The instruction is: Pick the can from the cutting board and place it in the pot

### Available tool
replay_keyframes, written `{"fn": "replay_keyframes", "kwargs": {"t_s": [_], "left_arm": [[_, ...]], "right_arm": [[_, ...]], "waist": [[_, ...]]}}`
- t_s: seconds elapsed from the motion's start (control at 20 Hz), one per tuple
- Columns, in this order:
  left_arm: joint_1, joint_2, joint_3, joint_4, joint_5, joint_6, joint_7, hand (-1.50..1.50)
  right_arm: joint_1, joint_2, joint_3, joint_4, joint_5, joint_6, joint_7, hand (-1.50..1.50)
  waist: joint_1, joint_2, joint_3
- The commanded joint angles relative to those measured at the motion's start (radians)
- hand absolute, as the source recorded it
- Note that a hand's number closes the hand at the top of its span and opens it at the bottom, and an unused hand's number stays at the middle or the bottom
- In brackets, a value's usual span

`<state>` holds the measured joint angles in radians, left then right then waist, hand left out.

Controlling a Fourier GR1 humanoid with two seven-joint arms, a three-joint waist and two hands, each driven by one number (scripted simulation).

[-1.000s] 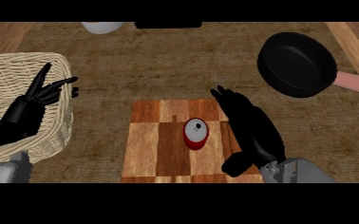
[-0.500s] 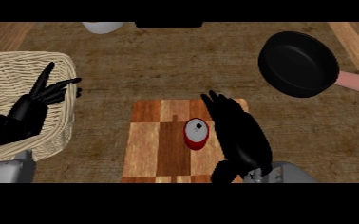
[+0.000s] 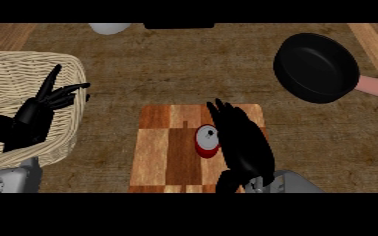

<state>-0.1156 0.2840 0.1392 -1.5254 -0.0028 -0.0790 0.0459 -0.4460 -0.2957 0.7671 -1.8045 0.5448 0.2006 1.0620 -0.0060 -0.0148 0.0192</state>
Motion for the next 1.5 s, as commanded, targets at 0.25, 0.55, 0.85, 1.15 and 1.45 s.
{"fn": "replay_keyframes", "kwargs": {"t_s": [0.25, 0.55, 0.85, 1.15, 1.45], "left_arm": [[0.039, 0.011, 0.031, 0.119, -0.137, 0.114, 0.192, 0.00], [0.069, 0.010, 0.044, 0.076, -0.137, 0.075, 0.214, 0.00], [0.053, -0.008, 0.054, 0.092, -0.175, 0.085, 0.226, 0.00], [0.021, -0.020, 0.072, 0.077, -0.184, 0.072, 0.261, 0.00], [0.035, -0.028, 0.085, 0.083, -0.208, 0.058, 0.239, 0.00]], "right_arm": [[-0.040, 0.068, 0.008, 0.061, 0.040, 0.043, 0.102, -1.50], [-0.023, 0.083, -0.005, 0.136, 0.044, 0.059, 0.117, -1.50], [-0.015, 0.127, 0.011, 0.164, 0.055, 0.059, 0.106, -1.50], [0.005, 0.168, -0.001, 0.233, 0.080, 0.019, 0.074, -1.50], [0.010, 0.149, -0.047, 0.301, 0.076, 0.015, 0.000, -1.50]], "waist": [[0.001, 0.021, -0.019], [0.018, 0.018, -0.018], [0.008, 0.018, -0.019], [0.011, 0.019, -0.018], [0.016, 0.023, -0.018]]}}
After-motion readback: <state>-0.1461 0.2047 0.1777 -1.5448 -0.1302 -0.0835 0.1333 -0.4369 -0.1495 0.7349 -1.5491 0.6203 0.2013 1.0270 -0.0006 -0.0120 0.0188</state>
